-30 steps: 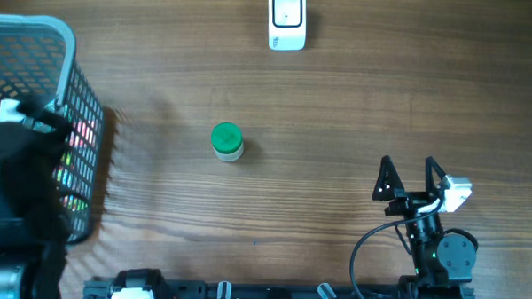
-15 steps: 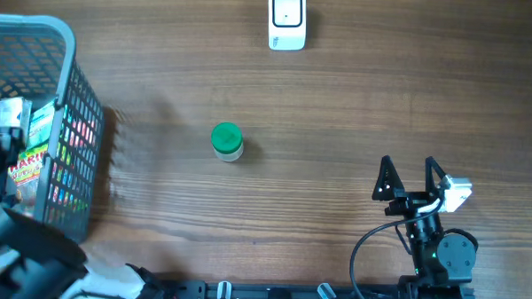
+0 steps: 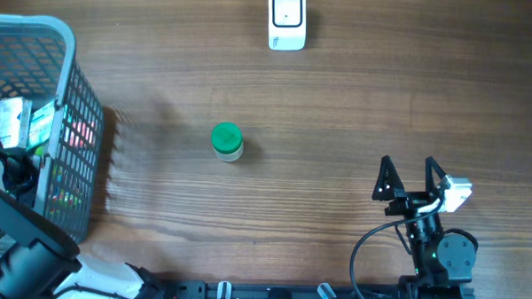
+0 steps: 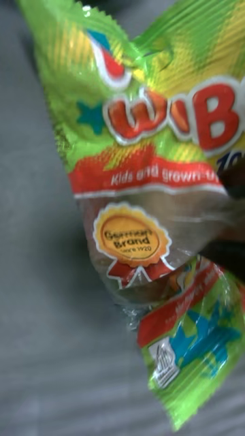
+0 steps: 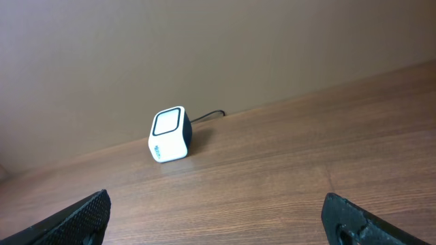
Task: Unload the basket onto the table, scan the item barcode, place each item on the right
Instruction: 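Reach the left gripper back into the basket toward the candy bag, then grasp the green candy bag and place it right of the tub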
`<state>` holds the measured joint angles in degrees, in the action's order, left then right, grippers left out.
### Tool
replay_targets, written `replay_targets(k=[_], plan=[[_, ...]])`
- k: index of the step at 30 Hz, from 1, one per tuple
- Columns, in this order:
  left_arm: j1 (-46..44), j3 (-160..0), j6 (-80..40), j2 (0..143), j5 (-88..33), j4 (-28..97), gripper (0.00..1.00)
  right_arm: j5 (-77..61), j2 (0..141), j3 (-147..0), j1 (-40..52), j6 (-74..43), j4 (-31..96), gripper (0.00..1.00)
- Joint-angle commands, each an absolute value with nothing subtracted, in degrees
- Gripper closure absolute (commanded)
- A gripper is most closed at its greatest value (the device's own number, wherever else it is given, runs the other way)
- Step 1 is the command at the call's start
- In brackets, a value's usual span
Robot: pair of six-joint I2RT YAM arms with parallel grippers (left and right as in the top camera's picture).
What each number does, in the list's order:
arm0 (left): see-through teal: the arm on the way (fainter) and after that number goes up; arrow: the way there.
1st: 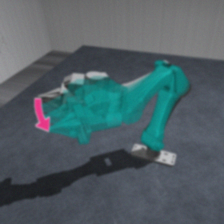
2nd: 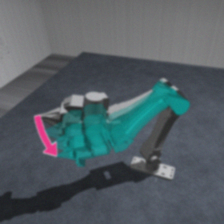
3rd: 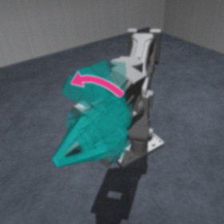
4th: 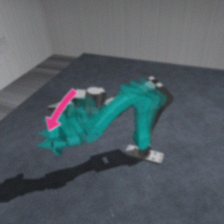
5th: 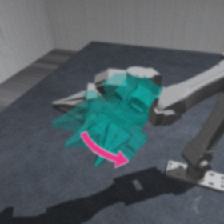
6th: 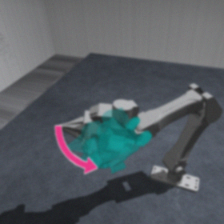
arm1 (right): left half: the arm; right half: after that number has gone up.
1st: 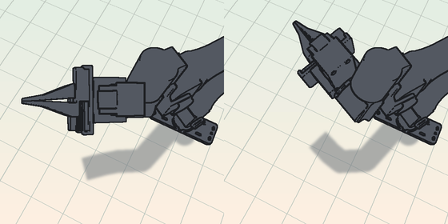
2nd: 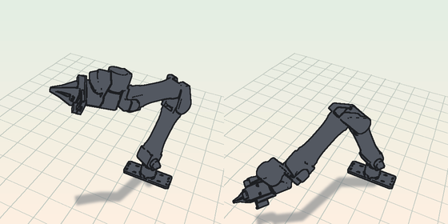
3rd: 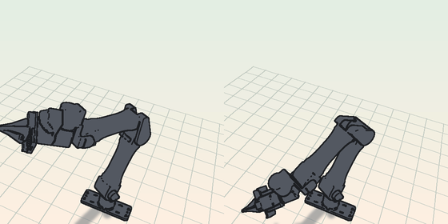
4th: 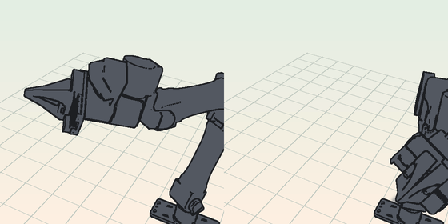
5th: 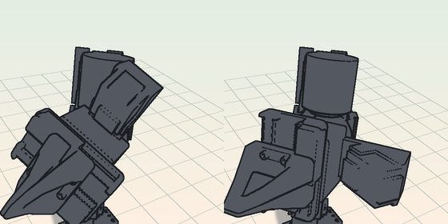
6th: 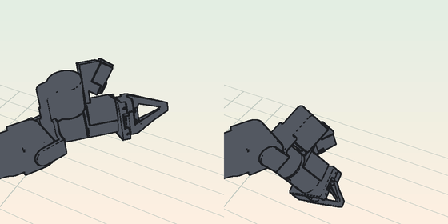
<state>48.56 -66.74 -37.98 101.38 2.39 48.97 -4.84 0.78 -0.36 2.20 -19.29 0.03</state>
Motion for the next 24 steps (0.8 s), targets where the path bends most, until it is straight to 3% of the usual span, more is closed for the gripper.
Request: replay_targets(k=[1,6,12,16,21,24], plan=[[48.1,-70.1,-37.6,99.4,-0.6,54.3,0.96,-4.3,0.4,-0.3,2.1,-19.6,-0.1,0.0],[48.1,-92.3,-37.7,83.8,-1.6,65.6,0.96,-4.3,0.4,-0.3,2.1,-19.7,-0.1,0.01],[44.5,-99.9,-42.9,63.8,-29.7,65.2,0.96,-4.3,0.4,-0.3,2.1,-19.6,-0.1,0.0],[20.6,-97.8,-42.4,59.3,-30.8,65.1,0.96,-4.3,0.4,-0.3,2.1,-19.7,-0.1,0.0],[-20.8,-86.1,-42.4,68.9,-5.5,56.2,0.96,-4.3,0.4,-0.3,2.1,-19.7,-0.1,0.0],[-33.0,-84.6,-42.4,82.6,7.9,55.8,0.96,-4.3,0.4,-0.3,2.1,-19.7,-0.1,0.0]])
